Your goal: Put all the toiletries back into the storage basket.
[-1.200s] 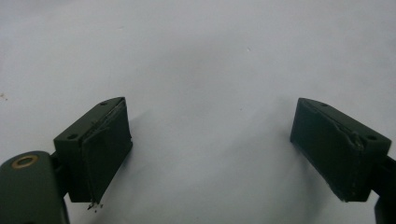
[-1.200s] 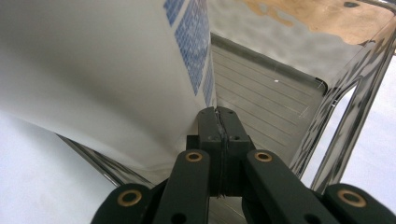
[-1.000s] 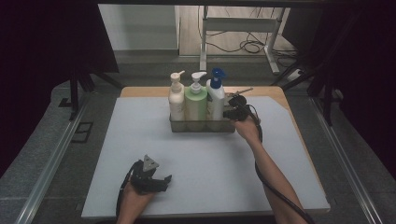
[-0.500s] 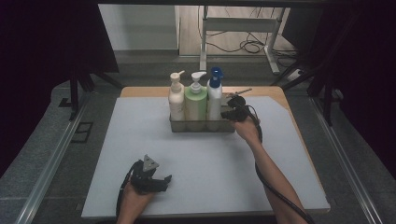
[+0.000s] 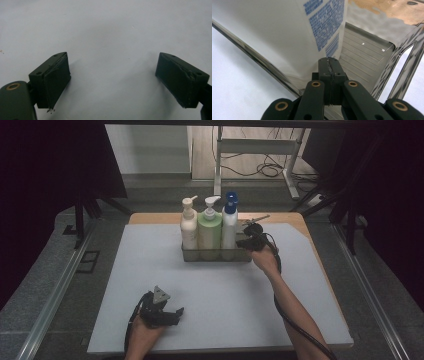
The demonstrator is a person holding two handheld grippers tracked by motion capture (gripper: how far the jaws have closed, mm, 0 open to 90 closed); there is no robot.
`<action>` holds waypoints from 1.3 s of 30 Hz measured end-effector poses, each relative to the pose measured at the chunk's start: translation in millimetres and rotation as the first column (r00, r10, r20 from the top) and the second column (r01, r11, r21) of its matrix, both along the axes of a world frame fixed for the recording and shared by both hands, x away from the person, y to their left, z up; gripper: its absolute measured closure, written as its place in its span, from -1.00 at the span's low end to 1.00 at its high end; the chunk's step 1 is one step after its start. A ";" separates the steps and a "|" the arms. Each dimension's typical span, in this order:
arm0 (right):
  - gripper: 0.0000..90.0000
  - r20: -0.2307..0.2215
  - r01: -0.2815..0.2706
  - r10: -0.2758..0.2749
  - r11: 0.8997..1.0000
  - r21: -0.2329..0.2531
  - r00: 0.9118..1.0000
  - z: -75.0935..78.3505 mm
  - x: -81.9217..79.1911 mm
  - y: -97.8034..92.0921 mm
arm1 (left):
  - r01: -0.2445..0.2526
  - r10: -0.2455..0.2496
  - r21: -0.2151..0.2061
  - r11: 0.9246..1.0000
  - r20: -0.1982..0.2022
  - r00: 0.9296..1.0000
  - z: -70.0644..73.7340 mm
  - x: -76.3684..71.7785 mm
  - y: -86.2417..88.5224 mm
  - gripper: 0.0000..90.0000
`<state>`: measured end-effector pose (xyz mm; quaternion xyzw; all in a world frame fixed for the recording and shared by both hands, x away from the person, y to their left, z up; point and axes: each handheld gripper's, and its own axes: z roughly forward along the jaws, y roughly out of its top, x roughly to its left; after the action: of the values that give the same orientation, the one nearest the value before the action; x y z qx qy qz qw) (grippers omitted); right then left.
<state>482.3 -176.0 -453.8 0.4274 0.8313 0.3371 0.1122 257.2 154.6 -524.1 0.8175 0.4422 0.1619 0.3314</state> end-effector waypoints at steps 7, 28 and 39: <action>0.99 0.004 -0.001 0.001 1.000 0.003 1.000 0.2 -1.1 -0.5 | 0.000 0.000 0.000 1.000 0.000 1.000 0.0 0.0 0.0 -0.74; 0.60 0.037 -0.014 0.013 1.000 0.016 0.999 8.1 -8.5 -8.8 | 0.000 0.000 -0.001 1.000 0.000 1.000 -0.1 -0.2 -0.1 -0.74; 0.21 0.065 -0.027 0.026 1.000 0.010 0.998 17.3 -15.0 -13.1 | -0.001 0.001 -0.001 1.000 0.001 1.000 -0.1 -0.2 -0.1 -0.74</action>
<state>467.3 -189.2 -436.5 0.4059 0.8309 0.3568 0.1324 257.0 154.5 -524.2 0.8171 0.4424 0.1623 0.3320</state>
